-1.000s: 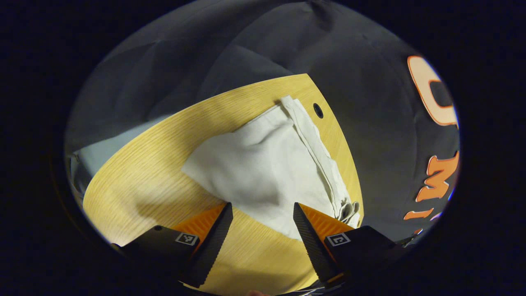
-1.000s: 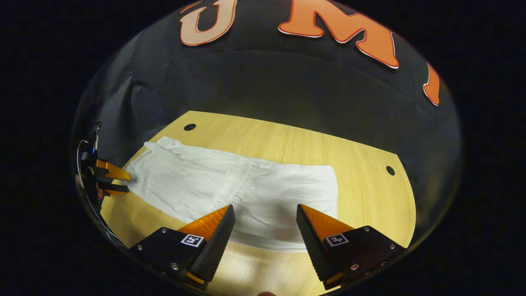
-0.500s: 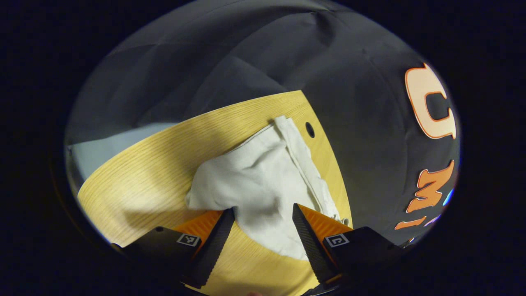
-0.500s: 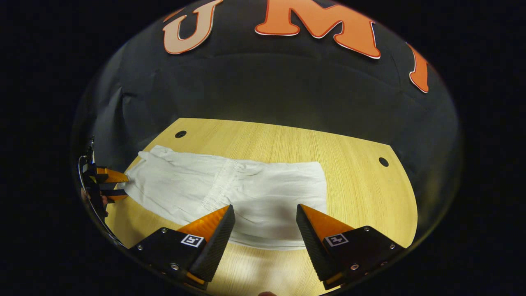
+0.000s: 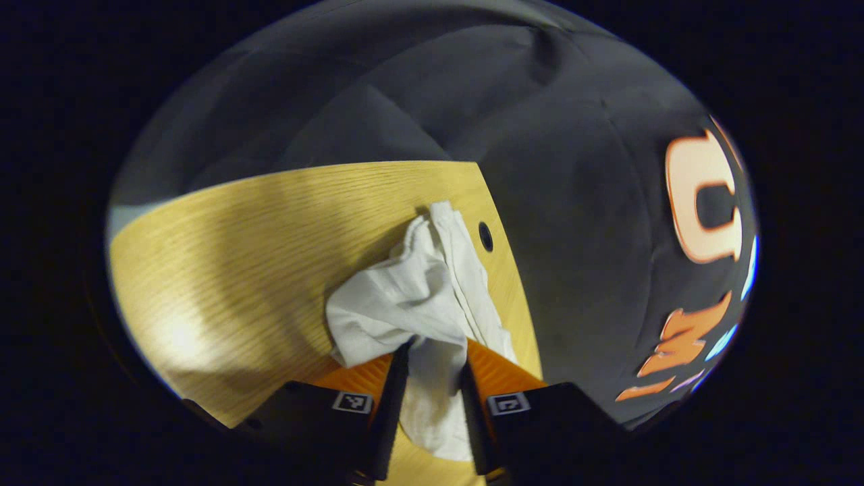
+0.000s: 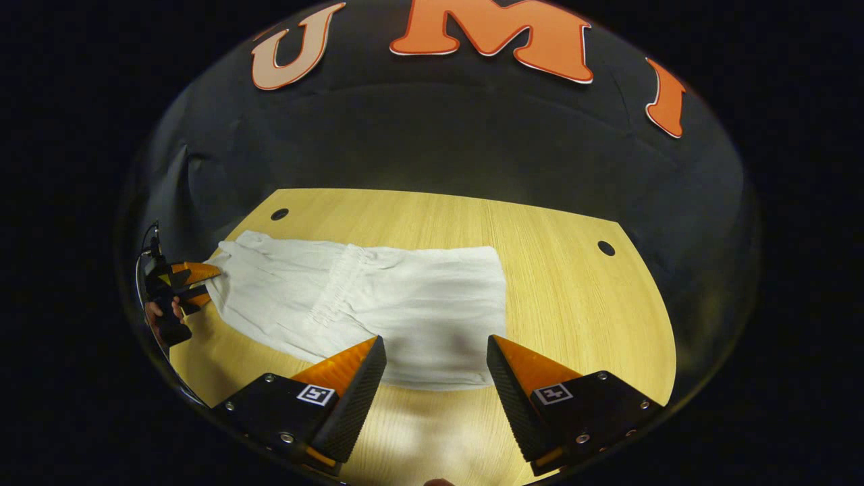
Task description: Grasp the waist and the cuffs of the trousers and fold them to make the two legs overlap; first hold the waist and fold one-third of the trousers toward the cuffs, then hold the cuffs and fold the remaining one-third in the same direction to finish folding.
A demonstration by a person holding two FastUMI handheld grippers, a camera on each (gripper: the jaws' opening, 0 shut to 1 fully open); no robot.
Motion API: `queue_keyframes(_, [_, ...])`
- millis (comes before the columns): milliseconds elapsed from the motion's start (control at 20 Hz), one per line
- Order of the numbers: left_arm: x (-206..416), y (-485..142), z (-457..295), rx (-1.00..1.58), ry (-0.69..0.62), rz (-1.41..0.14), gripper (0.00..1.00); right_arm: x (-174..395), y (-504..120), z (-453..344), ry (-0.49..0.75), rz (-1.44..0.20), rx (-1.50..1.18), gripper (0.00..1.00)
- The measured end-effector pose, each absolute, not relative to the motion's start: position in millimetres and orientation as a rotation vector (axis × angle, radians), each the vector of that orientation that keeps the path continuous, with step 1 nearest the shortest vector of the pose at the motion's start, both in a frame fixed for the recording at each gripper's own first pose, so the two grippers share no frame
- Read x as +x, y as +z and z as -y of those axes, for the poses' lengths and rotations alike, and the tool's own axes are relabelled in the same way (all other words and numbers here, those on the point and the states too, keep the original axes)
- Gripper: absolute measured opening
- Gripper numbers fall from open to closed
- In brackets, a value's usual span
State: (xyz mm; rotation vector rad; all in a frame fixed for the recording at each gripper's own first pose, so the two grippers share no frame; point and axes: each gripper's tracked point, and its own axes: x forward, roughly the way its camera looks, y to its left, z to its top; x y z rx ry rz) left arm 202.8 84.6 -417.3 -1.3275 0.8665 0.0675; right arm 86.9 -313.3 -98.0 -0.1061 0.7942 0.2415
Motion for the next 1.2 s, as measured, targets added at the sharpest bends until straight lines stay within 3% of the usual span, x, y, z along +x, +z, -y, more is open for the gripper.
queue_keyframes(50, [206.2, -421.2, -83.4, -1.364, 0.087, -0.858, 0.40, 85.7, -97.5, 318.9, 0.235, -0.796, -0.100, 0.91])
queue_keyframes(100, [201.3, -421.3, -86.7, -1.369, 0.096, -0.859, 0.21, 84.9, -96.7, 324.3, 0.228, -0.796, -0.090, 0.92])
queue_keyframes(350, [213.6, -381.6, -79.1, -1.293, 0.013, -0.767, 0.06, 81.6, -85.6, 348.6, 0.197, -0.764, -0.041, 0.92])
queue_keyframes(750, [209.8, -286.5, -63.3, -1.157, -0.031, -0.664, 0.05, 65.0, -69.0, 397.5, 0.201, -0.704, 0.027, 0.92])
queue_keyframes(1200, [222.0, -150.3, 12.8, -1.045, -0.196, -0.549, 0.07, 47.2, -37.9, 469.2, 0.161, -0.616, 0.108, 0.91])
